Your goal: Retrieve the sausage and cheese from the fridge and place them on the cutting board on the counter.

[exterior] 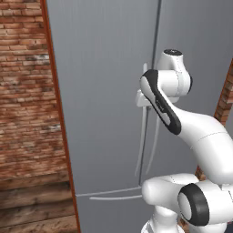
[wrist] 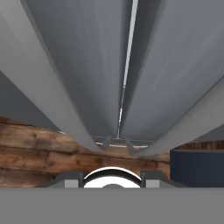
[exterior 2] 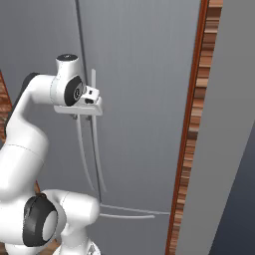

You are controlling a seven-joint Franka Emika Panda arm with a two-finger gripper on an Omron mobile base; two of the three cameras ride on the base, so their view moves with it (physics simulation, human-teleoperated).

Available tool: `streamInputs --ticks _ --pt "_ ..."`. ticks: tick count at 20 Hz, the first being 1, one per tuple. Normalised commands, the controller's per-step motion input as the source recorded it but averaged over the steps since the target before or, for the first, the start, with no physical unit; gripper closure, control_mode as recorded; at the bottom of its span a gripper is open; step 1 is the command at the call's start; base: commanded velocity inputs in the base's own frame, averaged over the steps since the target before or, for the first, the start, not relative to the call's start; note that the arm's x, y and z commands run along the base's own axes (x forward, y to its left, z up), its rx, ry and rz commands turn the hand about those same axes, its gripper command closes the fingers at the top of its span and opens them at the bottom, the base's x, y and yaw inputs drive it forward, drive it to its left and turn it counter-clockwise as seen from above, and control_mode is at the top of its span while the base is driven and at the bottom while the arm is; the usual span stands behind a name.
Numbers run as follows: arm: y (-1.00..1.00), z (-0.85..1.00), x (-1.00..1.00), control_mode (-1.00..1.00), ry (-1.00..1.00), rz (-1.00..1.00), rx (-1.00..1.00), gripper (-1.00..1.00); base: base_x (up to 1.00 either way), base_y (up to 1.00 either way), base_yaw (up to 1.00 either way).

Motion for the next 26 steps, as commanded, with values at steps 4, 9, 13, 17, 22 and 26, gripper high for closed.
streamInputs --ticks 4,9,13,17,22,26 --pt "0.0 0.0 0.0 1.0 0.0 0.0 0.0 -1.0 -0.16 0.0 0.0" --pt "0.0 0.0 0.0 1.0 0.0 0.0 0.0 -1.0 -0.44 0.0 0.0" --pt "0.0 0.0 0.0 1.0 0.0 0.0 0.0 -1.0 -0.53 0.0 0.0" --pt "0.0 0.0 0.0 1.0 0.0 0.0 0.0 -1.0 -0.52 -0.01 0.0" --pt "0.0 0.0 0.0 1.0 0.0 0.0 0.0 -1.0 -0.47 -0.03 0.0" --pt "0.0 0.0 0.0 1.0 0.0 0.0 0.0 -1.0 -0.05 0.0 0.0"
